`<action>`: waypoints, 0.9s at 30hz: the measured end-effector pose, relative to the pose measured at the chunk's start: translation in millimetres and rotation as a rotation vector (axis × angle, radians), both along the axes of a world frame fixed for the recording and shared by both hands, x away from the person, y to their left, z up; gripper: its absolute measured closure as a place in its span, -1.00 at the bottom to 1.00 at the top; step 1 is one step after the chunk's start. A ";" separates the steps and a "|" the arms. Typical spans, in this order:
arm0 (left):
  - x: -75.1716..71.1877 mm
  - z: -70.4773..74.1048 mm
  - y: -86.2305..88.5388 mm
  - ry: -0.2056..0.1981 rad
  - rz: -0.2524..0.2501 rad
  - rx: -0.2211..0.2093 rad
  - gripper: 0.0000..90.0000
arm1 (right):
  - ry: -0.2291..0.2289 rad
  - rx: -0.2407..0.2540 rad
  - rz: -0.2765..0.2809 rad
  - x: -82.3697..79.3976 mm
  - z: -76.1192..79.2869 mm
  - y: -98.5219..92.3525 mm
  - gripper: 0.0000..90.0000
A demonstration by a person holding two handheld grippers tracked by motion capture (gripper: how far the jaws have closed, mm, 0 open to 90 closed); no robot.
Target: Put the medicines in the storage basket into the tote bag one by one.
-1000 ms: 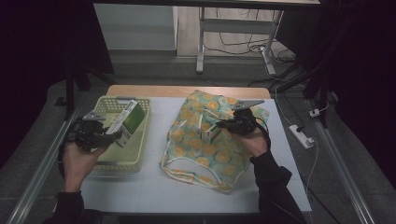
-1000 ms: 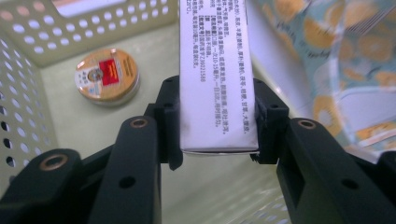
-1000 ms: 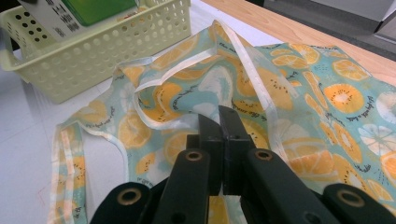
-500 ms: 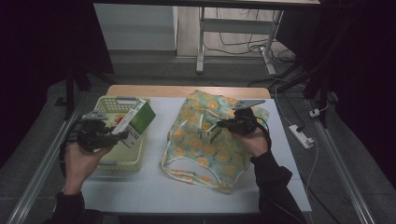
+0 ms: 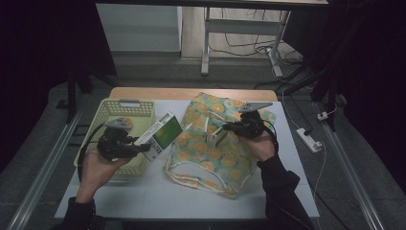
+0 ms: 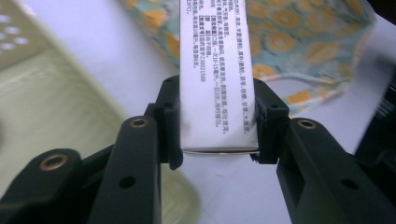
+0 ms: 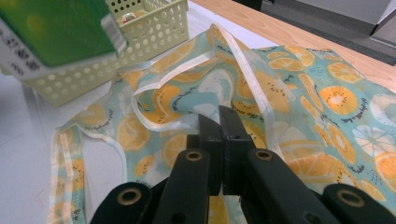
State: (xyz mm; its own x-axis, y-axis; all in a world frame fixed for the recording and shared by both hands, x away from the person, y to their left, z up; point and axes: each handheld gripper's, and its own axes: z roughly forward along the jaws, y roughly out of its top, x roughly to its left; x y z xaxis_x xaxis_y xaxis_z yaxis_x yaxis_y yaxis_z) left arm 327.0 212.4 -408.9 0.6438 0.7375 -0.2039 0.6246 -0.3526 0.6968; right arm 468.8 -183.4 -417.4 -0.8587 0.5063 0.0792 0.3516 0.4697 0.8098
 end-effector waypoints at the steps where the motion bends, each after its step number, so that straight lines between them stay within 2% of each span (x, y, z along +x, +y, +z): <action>1: 0.5 -1.2 -3.8 0.008 -0.014 0.007 0.36 | 0.001 0.001 -0.001 0.0 0.0 0.0 0.99; 11: 4.8 -14.6 -38.3 0.080 -0.146 0.051 0.36 | -0.001 0.002 -0.004 0.3 -0.1 -0.4 0.99; 17: 9.5 -24.1 -54.7 0.108 -0.176 0.057 0.36 | -0.003 0.000 -0.001 -0.3 0.5 0.7 0.99; 20: 13.1 -30.1 -63.1 0.120 -0.183 0.076 0.36 | -0.003 0.002 0.000 -0.6 0.6 1.5 0.99; 27: 24.9 -44.6 -83.0 0.140 -0.175 0.105 0.36 | -0.004 0.000 0.005 -1.7 0.6 4.0 0.99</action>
